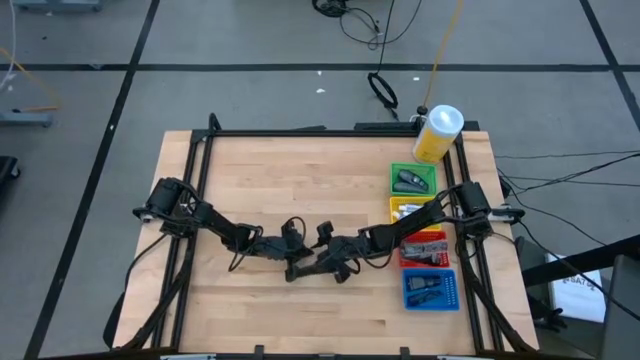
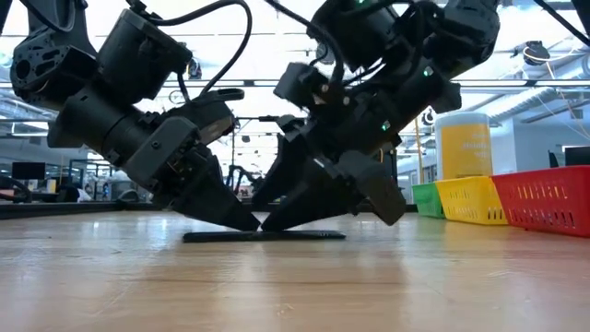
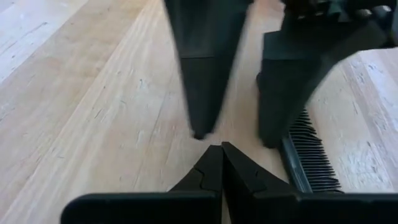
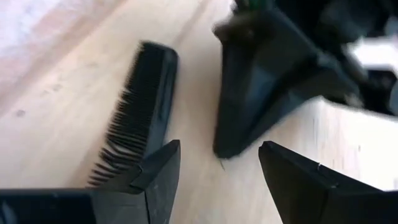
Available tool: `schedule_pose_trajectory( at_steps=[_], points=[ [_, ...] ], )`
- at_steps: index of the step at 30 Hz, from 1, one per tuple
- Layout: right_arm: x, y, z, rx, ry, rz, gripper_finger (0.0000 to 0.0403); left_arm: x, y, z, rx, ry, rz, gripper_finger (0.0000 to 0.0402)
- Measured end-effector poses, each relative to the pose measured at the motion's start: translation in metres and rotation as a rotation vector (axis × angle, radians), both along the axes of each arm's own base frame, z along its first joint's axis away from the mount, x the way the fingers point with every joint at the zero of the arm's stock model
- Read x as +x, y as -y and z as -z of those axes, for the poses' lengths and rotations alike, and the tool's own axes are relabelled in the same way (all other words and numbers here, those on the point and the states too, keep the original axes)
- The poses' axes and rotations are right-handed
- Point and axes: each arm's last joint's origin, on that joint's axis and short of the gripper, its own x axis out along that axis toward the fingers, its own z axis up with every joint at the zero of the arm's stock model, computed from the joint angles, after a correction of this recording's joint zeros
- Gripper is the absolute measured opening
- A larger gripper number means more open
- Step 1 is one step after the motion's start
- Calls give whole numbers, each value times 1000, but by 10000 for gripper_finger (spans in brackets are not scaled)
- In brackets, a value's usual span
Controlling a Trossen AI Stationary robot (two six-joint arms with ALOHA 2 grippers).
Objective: Pick & Place Travel size toiletries
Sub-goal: Put the black comb into the red basket
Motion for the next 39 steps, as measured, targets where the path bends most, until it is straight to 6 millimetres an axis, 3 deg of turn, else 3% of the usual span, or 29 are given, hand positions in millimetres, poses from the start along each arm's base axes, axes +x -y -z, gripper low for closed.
schedule_pose_trajectory(
  at_steps=[6, 11, 19, 24, 39],
  points=[
    [-6, -3, -27, 163, 1, 19, 212, 0, 1, -14, -26, 27, 24, 1],
    [-10, -14, -21, 286, -69, -52, 212, 2, 3, -13, -52, 39, 57, 1],
    [-7, -33, 8, 21, -5, -18, 212, 4, 4, -11, -34, 43, 61, 1],
    [-8, -36, 15, -23, -7, -9, 212, 6, 4, -1, -28, 30, 55, 1],
    [-6, -32, 14, -167, 37, 37, 212, 10, 5, 5, -20, 16, 55, 2]
  ],
)
